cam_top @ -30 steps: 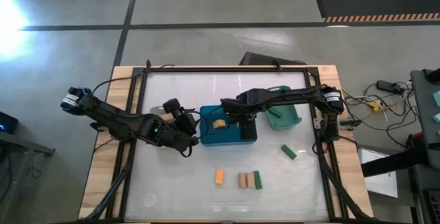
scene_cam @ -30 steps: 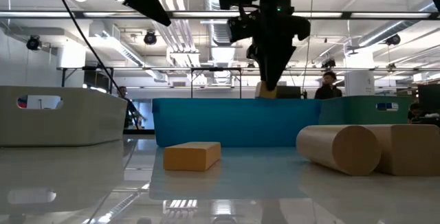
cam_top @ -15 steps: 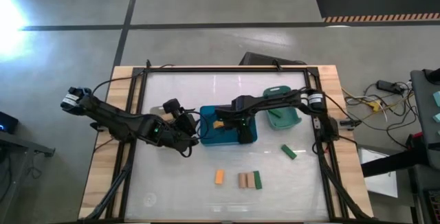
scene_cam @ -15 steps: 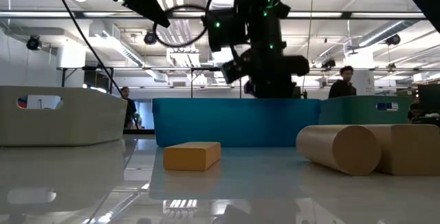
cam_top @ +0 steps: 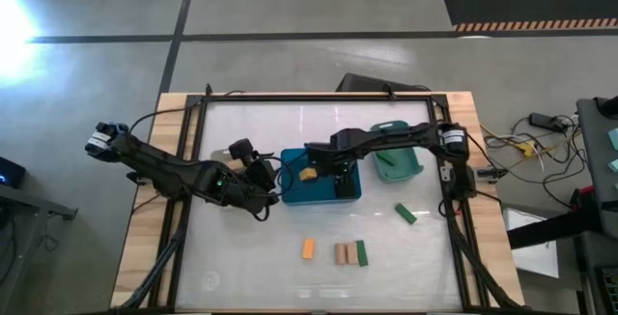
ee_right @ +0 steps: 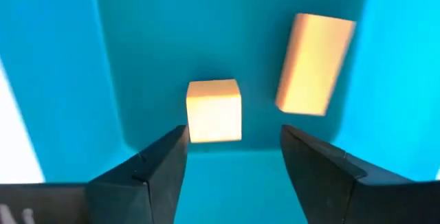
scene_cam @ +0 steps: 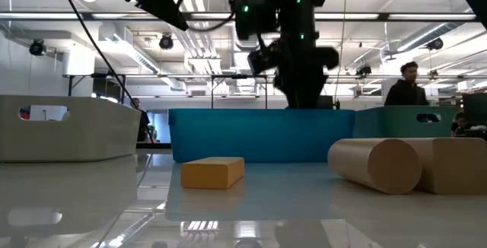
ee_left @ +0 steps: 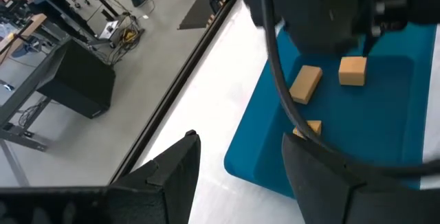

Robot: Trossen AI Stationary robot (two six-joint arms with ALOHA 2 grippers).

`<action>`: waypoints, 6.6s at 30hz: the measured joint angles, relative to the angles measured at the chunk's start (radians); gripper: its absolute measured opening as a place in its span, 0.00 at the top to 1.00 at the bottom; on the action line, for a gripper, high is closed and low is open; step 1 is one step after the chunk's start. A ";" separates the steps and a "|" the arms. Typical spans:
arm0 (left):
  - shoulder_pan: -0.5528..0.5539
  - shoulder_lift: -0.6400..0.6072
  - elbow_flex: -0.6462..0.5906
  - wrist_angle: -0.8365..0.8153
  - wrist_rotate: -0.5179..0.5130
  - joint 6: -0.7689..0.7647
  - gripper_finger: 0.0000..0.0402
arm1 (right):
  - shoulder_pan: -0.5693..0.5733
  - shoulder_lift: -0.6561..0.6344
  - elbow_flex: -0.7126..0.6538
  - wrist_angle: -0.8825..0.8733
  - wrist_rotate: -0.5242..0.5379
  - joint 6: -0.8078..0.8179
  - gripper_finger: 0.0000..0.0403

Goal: Sort & place blocks by color
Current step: Put the green block into the teal bin, then put the brown block into the gray bin

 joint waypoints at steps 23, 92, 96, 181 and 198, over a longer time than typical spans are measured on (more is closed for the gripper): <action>0.000 0.000 0.000 0.003 0.014 -0.024 0.53 | 0.121 -0.533 -0.492 0.063 -0.250 0.711 0.52; 0.002 0.000 -0.031 0.023 0.014 -0.025 0.53 | 0.233 -0.620 -0.635 0.255 -0.154 0.874 0.76; 0.002 0.000 -0.031 0.029 0.014 -0.025 0.53 | 0.183 -0.591 -0.493 0.180 -0.055 0.742 0.76; -0.074 0.000 -0.031 0.290 0.024 -0.120 0.53 | 0.804 -0.517 -0.809 1.003 0.399 0.424 0.34; -0.083 0.000 -0.031 0.318 0.022 -0.095 0.53 | 0.776 -0.381 -0.758 1.016 0.359 0.390 0.28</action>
